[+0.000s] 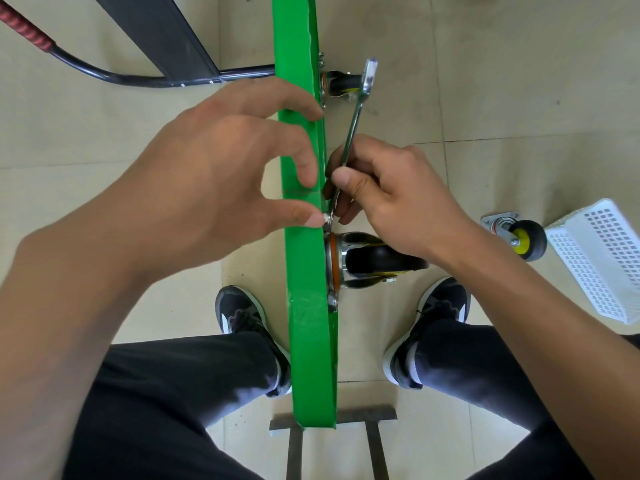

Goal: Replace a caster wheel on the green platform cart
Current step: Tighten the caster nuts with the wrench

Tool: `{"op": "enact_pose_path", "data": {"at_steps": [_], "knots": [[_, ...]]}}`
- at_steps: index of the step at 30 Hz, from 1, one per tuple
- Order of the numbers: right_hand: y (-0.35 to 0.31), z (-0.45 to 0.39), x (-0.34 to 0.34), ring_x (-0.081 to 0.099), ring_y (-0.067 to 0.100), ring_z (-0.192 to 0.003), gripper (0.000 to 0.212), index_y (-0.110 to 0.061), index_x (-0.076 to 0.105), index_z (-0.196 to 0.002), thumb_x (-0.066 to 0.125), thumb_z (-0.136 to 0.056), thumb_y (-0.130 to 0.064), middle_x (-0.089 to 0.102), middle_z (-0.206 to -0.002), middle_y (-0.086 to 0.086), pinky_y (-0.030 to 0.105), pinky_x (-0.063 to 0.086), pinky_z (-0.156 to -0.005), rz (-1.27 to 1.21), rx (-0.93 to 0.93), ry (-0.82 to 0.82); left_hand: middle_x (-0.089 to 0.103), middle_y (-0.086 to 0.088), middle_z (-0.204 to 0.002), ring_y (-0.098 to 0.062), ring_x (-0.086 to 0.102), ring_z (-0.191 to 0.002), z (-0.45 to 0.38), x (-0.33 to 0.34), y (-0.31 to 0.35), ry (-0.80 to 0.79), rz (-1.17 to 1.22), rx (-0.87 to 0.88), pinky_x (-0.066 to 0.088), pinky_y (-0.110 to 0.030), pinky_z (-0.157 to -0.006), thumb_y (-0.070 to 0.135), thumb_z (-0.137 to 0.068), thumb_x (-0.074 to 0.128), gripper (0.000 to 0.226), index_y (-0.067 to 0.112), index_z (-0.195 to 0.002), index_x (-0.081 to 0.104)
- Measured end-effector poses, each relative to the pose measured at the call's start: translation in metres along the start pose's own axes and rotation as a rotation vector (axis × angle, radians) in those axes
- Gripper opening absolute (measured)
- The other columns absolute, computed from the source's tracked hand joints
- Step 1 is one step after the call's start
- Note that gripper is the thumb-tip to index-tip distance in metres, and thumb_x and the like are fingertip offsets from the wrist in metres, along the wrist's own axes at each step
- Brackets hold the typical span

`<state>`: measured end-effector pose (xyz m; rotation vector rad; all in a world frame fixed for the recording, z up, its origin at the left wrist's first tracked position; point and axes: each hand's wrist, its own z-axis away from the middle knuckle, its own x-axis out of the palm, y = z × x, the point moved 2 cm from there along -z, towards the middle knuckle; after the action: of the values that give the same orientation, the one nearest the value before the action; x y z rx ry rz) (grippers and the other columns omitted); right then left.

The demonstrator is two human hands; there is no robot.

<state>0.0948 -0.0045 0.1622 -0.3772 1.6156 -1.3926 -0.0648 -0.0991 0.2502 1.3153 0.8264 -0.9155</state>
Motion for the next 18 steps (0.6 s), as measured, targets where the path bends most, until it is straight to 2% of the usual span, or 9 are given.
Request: {"op": "enact_pose_path", "data": {"at_steps": [6, 12, 15, 18], "knots": [[0.004, 0.000, 0.003, 0.069, 0.030, -0.069, 0.029, -0.003, 0.058, -0.099, 0.051, -0.097, -0.031, 0.069, -0.077, 0.013, 0.052, 0.056, -0.065, 0.026, 0.015, -0.022, 0.052, 0.014, -0.139, -0.018, 0.044, -0.135, 0.000, 0.001, 0.000, 0.000, -0.003, -0.011, 0.037, -0.041, -0.105, 0.059, -0.068, 0.067, 0.030, 0.034, -0.084, 0.067], [0.007, 0.000, 0.005, 0.071, 0.020, -0.069, 0.019, -0.003, 0.060, -0.100, 0.053, -0.100, -0.021, 0.072, -0.081, 0.007, 0.049, 0.059, -0.068, -0.043, 0.062, -0.009, 0.052, 0.014, -0.139, -0.018, 0.044, -0.136, 0.000, 0.000, 0.000, -0.001, 0.001, -0.008, 0.038, -0.042, -0.105, 0.058, -0.068, 0.068, 0.029, 0.034, -0.084, 0.067], [0.010, -0.001, 0.007, 0.072, 0.021, -0.066, 0.015, -0.001, 0.060, -0.101, 0.053, -0.103, -0.014, 0.072, -0.082, 0.005, 0.046, 0.061, -0.067, -0.120, 0.126, -0.004, 0.053, 0.013, -0.138, -0.019, 0.044, -0.136, 0.000, 0.000, 0.000, -0.002, -0.005, -0.004, 0.038, -0.043, -0.105, 0.058, -0.068, 0.069, 0.029, 0.033, -0.084, 0.067], [0.010, -0.004, 0.008, 0.072, 0.023, -0.064, 0.015, -0.003, 0.060, -0.099, 0.052, -0.103, -0.015, 0.073, -0.081, 0.006, 0.047, 0.061, -0.067, -0.130, 0.157, 0.002, 0.054, 0.012, -0.138, -0.020, 0.045, -0.135, 0.000, 0.000, 0.000, 0.003, -0.005, 0.007, 0.039, -0.043, -0.105, 0.057, -0.068, 0.069, 0.030, 0.032, -0.084, 0.068]]}}
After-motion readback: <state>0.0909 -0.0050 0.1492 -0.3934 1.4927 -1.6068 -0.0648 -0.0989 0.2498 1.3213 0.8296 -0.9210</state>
